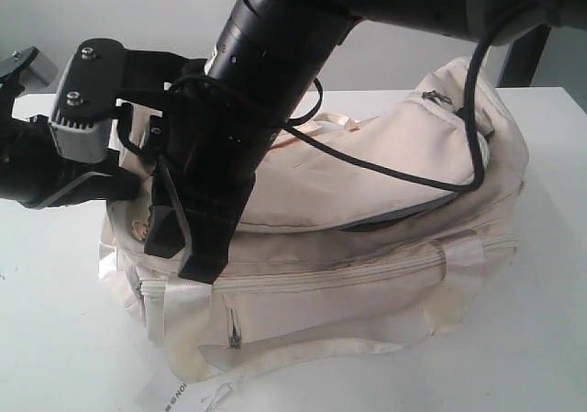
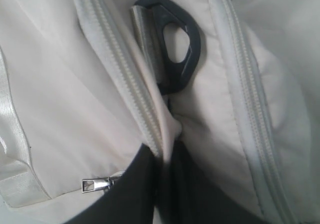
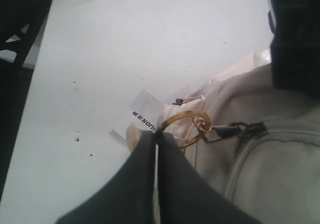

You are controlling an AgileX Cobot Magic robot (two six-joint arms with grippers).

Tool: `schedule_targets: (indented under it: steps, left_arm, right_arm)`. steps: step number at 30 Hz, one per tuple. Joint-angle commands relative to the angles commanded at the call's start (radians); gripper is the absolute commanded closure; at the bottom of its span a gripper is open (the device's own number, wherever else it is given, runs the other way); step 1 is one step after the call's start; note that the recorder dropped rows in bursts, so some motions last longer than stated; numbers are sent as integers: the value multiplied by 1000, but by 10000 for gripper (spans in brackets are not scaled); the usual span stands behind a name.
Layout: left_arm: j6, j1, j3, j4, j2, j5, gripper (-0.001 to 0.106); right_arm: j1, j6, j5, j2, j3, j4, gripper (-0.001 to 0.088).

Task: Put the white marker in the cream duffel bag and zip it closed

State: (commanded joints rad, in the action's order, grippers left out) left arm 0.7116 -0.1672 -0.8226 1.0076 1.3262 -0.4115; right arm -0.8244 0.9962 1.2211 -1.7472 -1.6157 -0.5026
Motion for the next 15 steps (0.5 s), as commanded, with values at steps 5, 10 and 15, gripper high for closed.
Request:
schedule_targets:
  steps: [5,10,15]
  left_arm:
    - [0,0,0,0,0,0,1053]
    - [0,0,0,0,0,0,1053]
    - [0,0,0,0,0,0,1053]
  right_arm:
    - [0,-32,0,17,0,22,868]
    - [0,-73,0,24,2,22,868]
    - [-4,-80,0,24,45,22,868]
